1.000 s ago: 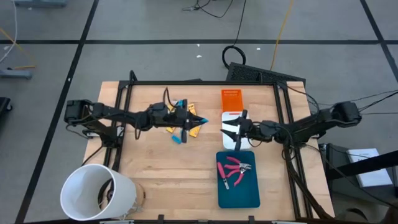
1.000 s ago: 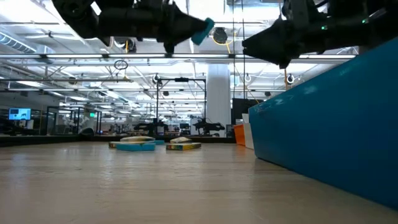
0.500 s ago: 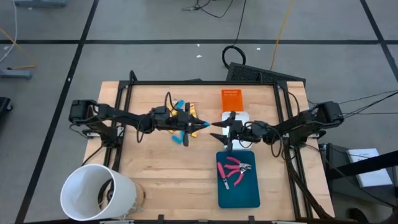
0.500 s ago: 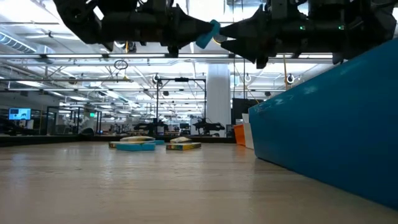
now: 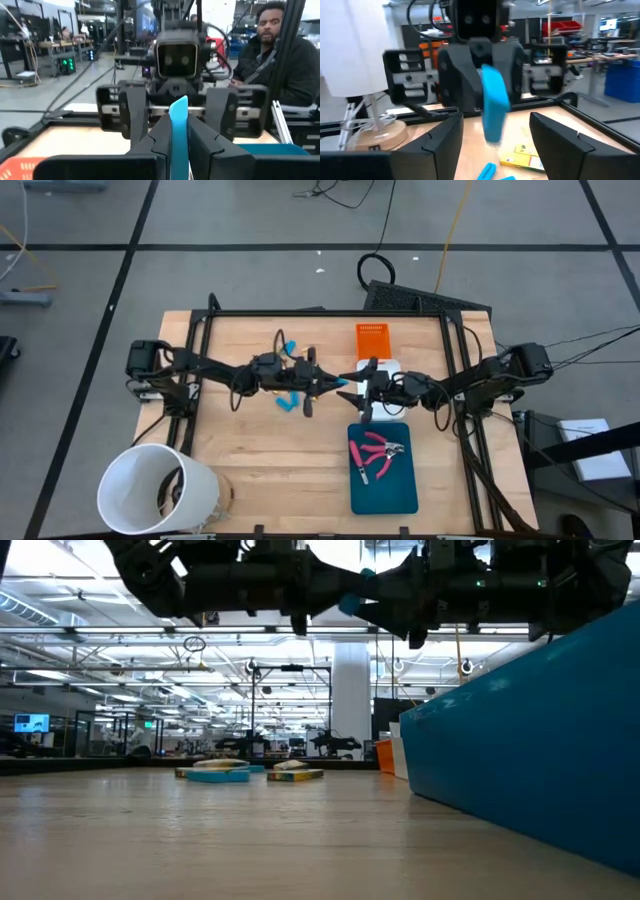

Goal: Pick & Place School Supplies
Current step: Put the blue eraser into the white bin

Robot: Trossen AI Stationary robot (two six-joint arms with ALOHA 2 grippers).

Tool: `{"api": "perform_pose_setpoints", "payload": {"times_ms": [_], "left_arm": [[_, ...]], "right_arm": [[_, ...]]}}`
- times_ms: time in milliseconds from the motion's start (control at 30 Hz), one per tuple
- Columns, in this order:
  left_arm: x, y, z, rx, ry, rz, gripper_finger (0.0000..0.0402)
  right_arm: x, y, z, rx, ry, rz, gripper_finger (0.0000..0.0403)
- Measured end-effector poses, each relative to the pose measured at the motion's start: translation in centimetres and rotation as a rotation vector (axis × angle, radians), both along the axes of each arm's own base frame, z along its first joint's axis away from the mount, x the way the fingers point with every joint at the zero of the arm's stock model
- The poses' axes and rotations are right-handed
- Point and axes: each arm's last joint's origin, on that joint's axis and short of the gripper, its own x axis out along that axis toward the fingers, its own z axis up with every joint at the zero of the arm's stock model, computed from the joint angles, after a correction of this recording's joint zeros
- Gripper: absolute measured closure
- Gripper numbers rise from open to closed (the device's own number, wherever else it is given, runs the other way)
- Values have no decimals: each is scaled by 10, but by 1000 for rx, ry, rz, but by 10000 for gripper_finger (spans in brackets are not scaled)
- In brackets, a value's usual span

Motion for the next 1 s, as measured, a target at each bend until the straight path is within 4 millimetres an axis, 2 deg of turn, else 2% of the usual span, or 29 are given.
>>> {"api": "perform_pose_setpoints", "payload": {"times_ms": [200, 900, 1000], "left_arm": [[12, 0, -5, -1, 11, -3, 361], [11, 0, -4, 18, 23, -18, 367], [11, 0, -4, 18, 23, -18, 358]], "right_arm": [[0, 1, -2, -4, 17, 21, 196], [0, 1, -3, -35, 40, 19, 306], [0, 1, -3, -35, 40, 19, 323]]}}
